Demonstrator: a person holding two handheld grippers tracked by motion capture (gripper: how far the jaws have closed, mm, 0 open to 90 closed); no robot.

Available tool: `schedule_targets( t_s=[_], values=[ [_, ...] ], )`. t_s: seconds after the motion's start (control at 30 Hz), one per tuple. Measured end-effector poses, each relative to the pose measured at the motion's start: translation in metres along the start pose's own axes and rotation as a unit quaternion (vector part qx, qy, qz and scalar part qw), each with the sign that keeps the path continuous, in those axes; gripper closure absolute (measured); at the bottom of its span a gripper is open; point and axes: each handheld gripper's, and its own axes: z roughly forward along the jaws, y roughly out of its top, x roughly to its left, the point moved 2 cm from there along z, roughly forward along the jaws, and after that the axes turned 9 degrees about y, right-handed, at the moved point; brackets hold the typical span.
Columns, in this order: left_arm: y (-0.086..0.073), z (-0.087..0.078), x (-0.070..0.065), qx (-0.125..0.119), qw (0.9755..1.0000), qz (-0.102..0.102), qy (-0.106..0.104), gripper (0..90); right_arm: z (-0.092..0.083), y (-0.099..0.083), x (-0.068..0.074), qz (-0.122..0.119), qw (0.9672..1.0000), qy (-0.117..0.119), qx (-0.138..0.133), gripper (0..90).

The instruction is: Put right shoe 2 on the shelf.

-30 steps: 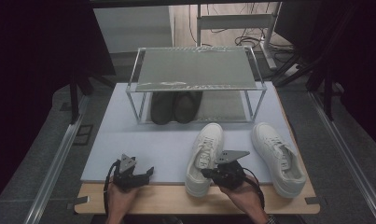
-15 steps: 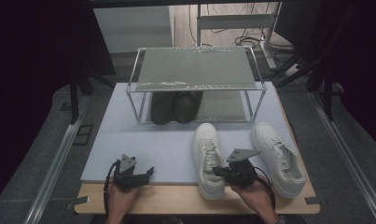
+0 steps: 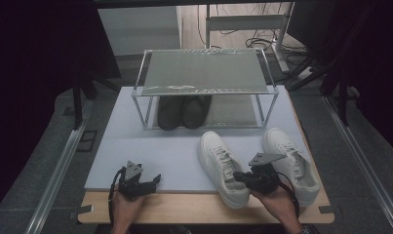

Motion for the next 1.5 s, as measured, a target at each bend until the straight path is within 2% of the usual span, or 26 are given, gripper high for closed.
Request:
schedule_targets(
  t_s=[0.23, 0.37, 0.43, 0.53, 0.7, 0.93, 1.23, 1.5],
  values=[
    [0.000, 0.000, 0.000, 0.000, 1.0000, 0.000, 0.000, 12.6, -0.016, 0.006, 0.002, 0.020, 0.9998, 0.003, -0.003, 76.4],
    [0.000, 0.000, 0.000, 0.000, 1.0000, 0.000, 0.001, 12.6, -0.026, 0.009, 0.001, 0.020, 0.9996, -0.017, -0.011, 71.8],
    [0.000, 0.000, 0.000, 0.000, 1.0000, 0.000, 0.001, 12.6, -0.028, 0.010, -0.001, 0.027, 0.9994, -0.019, -0.011, 68.7],
    [0.000, 0.000, 0.000, 0.000, 1.0000, 0.000, 0.001, 12.6, -0.027, 0.011, -0.006, 0.030, 0.9991, -0.029, -0.010, 64.1],
    [0.000, 0.000, 0.000, 0.000, 1.0000, 0.000, 0.001, 12.6, -0.016, 0.012, -0.012, 0.039, 0.9988, -0.029, -0.001, 60.3],
    [0.000, 0.000, 0.000, 0.000, 1.0000, 0.000, 0.001, 12.6, -0.001, 0.015, -0.016, 0.036, 0.9987, -0.035, 0.011, 62.2],
    [0.000, 0.000, 0.000, 0.000, 1.0000, 0.000, 0.001, 12.6, 0.000, 0.016, -0.021, 0.049, 0.9984, -0.027, 0.011, 76.1],
    [0.000, 0.000, 0.000, 0.000, 1.0000, 0.000, 0.001, 12.6, -0.001, 0.016, -0.027, 0.098, 0.9952, 0.002, -0.007, 80.7]
  ],
)
